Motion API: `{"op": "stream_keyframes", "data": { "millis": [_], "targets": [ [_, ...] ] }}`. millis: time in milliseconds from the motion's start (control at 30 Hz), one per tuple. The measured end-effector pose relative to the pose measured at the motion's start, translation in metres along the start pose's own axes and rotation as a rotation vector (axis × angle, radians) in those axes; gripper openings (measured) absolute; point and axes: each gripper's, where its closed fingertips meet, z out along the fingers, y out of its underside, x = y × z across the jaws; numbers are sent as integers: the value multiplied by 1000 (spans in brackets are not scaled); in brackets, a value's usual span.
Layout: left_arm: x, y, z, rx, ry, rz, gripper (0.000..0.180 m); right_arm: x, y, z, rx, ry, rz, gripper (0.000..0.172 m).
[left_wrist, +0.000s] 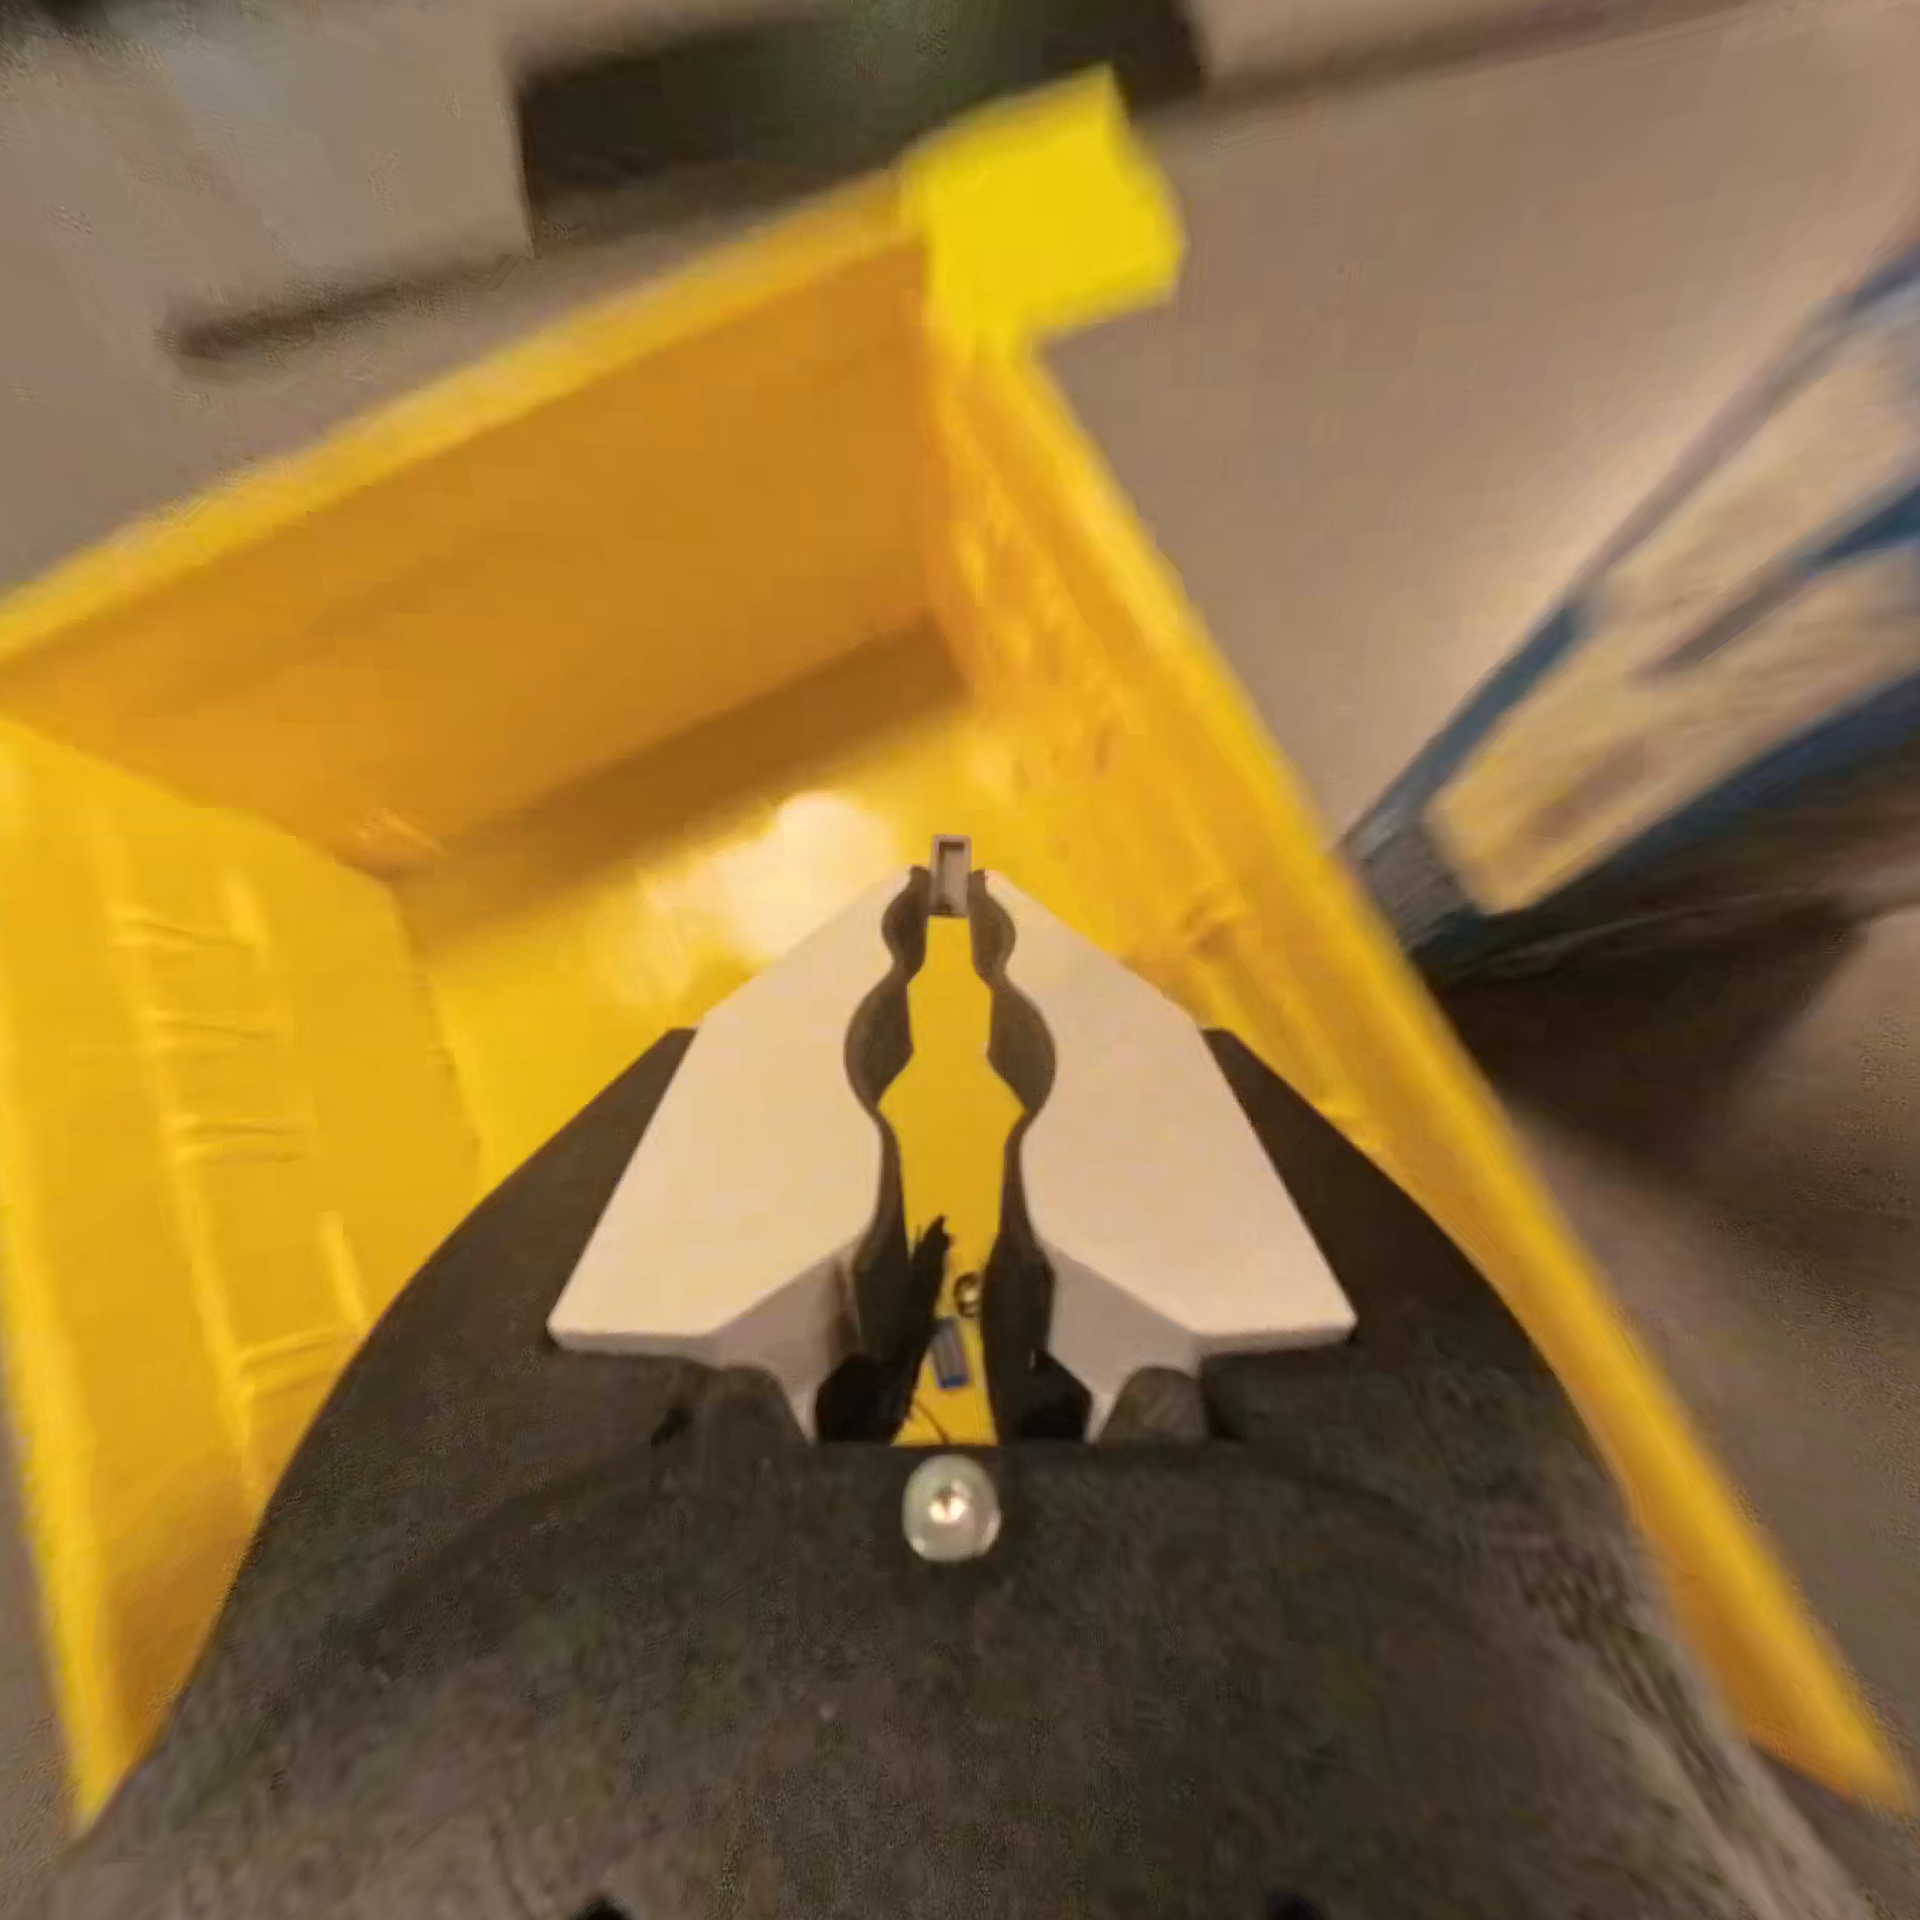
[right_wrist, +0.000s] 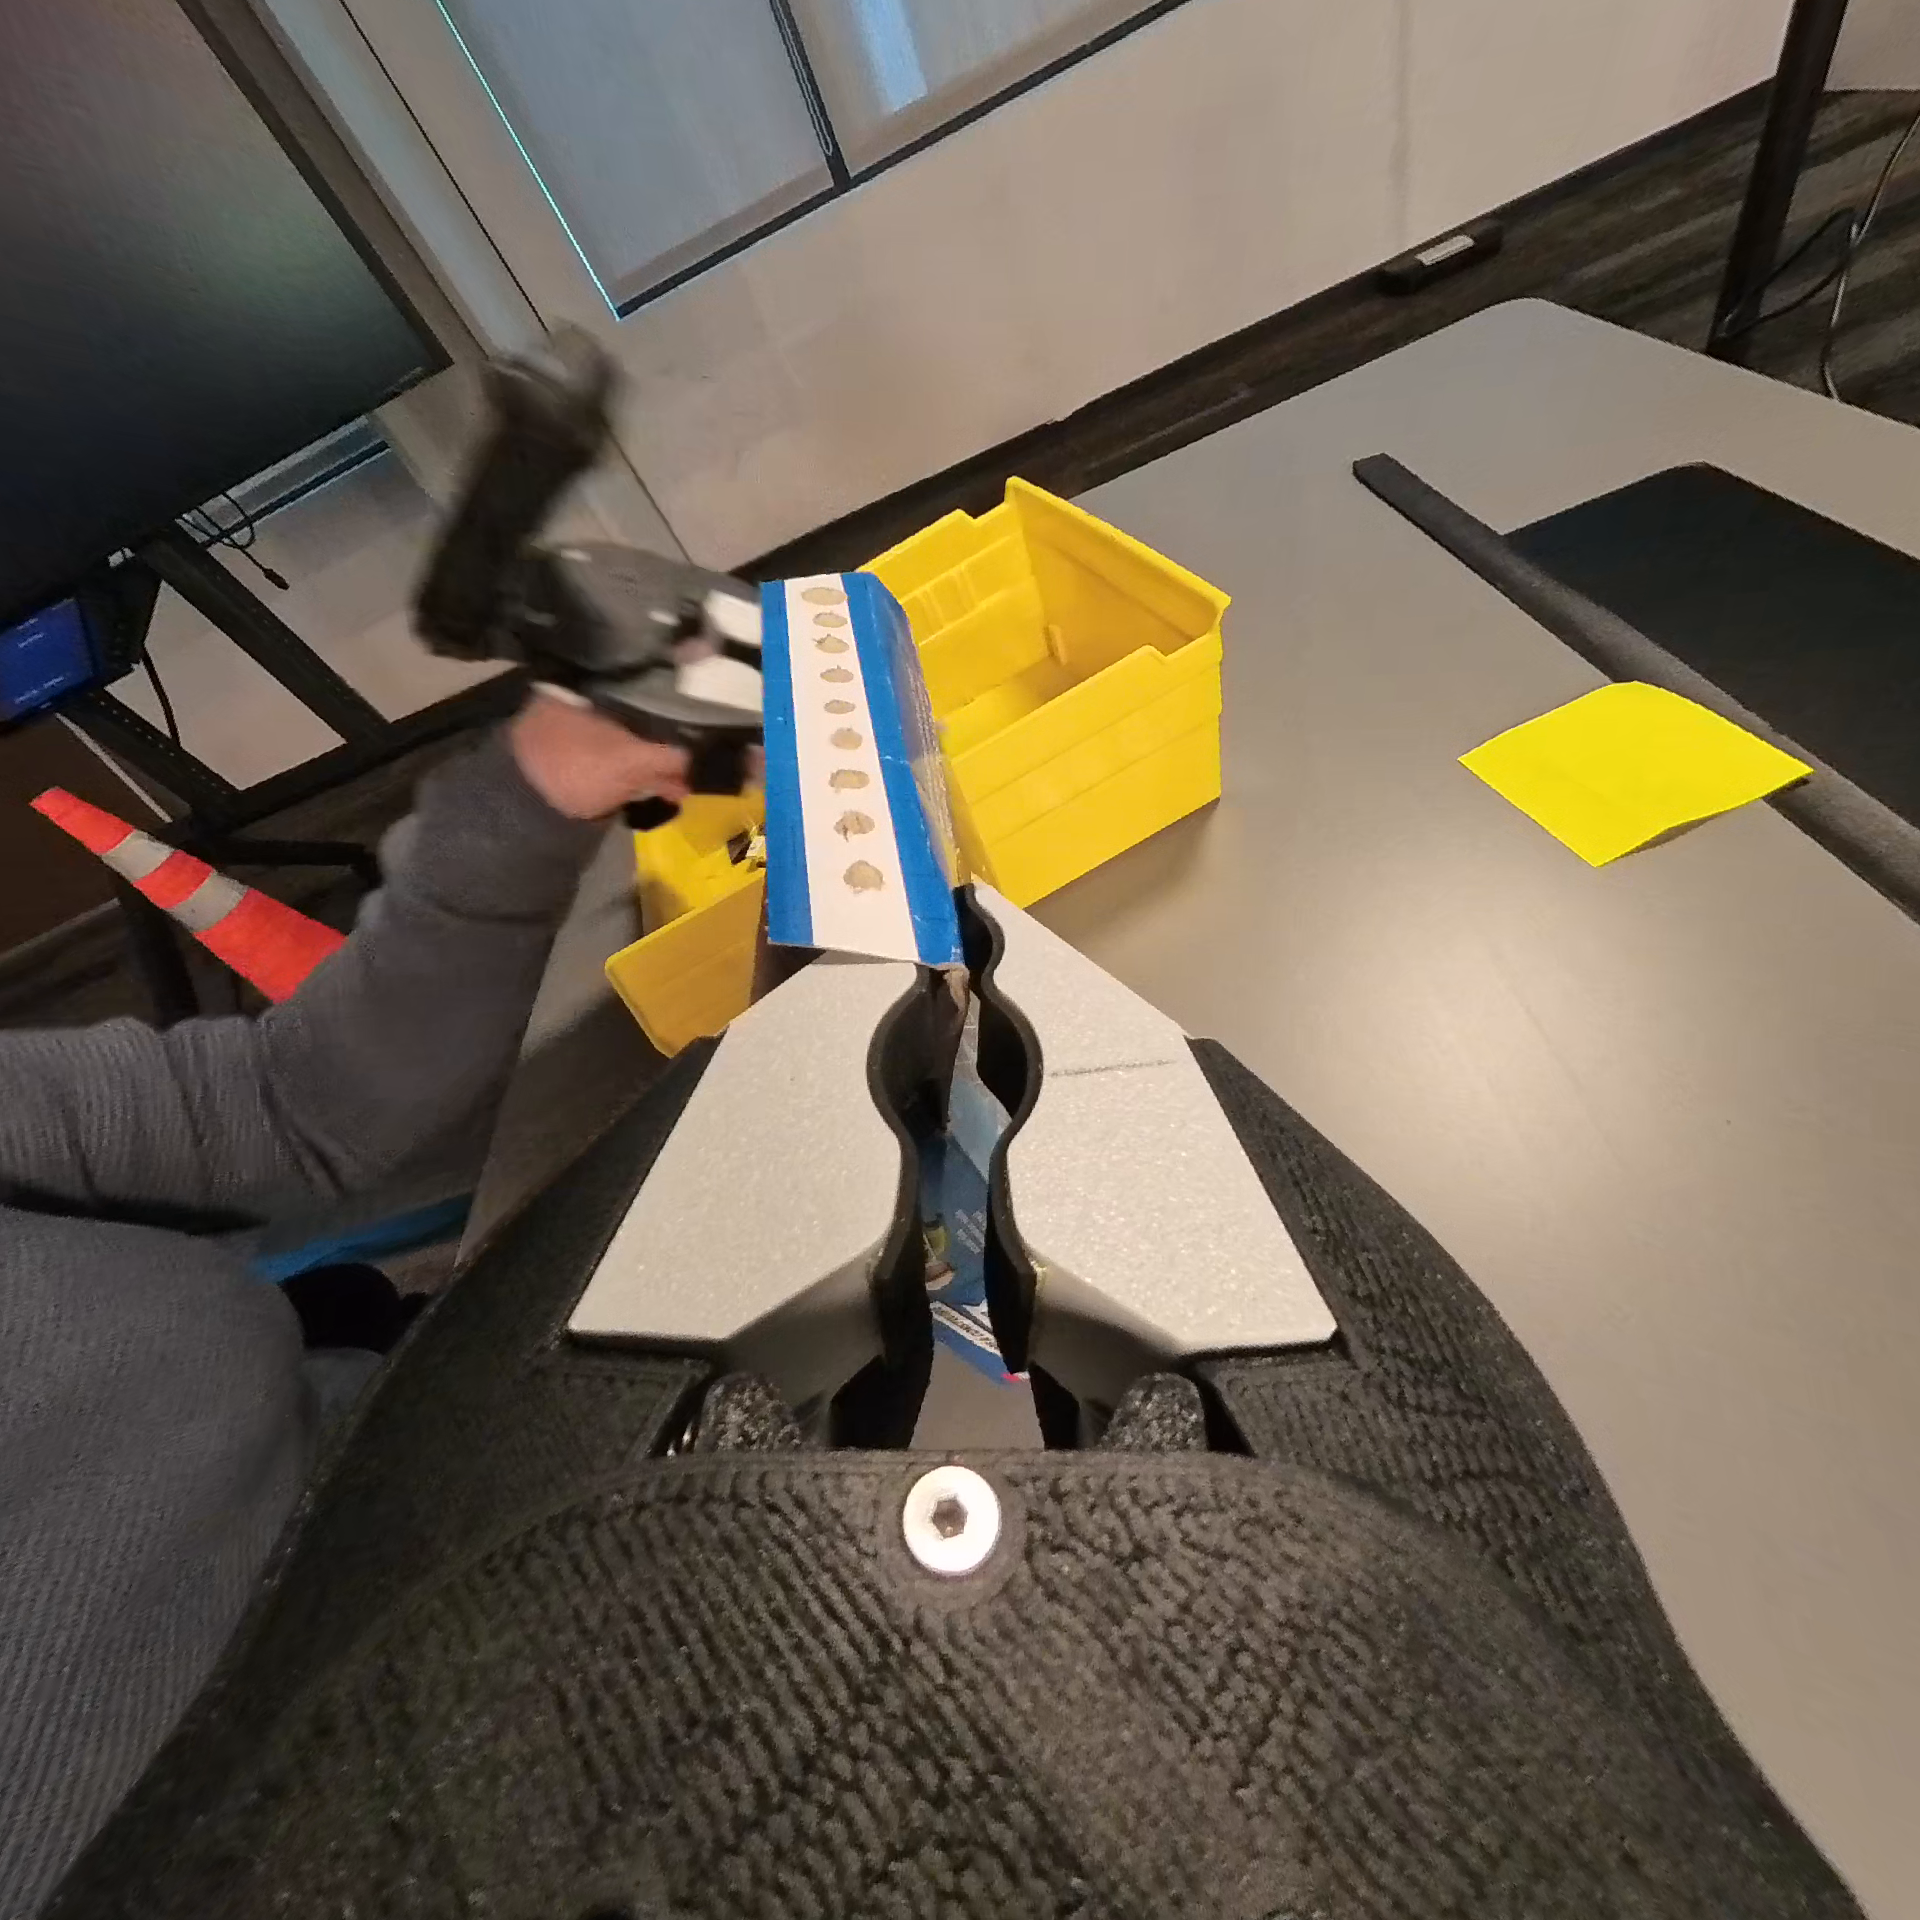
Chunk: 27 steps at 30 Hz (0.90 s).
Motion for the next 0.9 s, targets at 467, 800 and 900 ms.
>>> {"op": "stream_keyframes", "data": {
  "millis": [467, 800, 900],
  "targets": [
    [170, -91, -70, 352, 362, 350, 7, -2, 0, 1, -7, -3, -8, 0],
    [175, -88, -56, 313, 310, 374, 34, -1, 1, 0, -4, -7, -3, 0],
    [160, -91, -69, 366, 289, 309, 35, -2, 1, 0, -7, -13, -6, 0]
  ]
}}
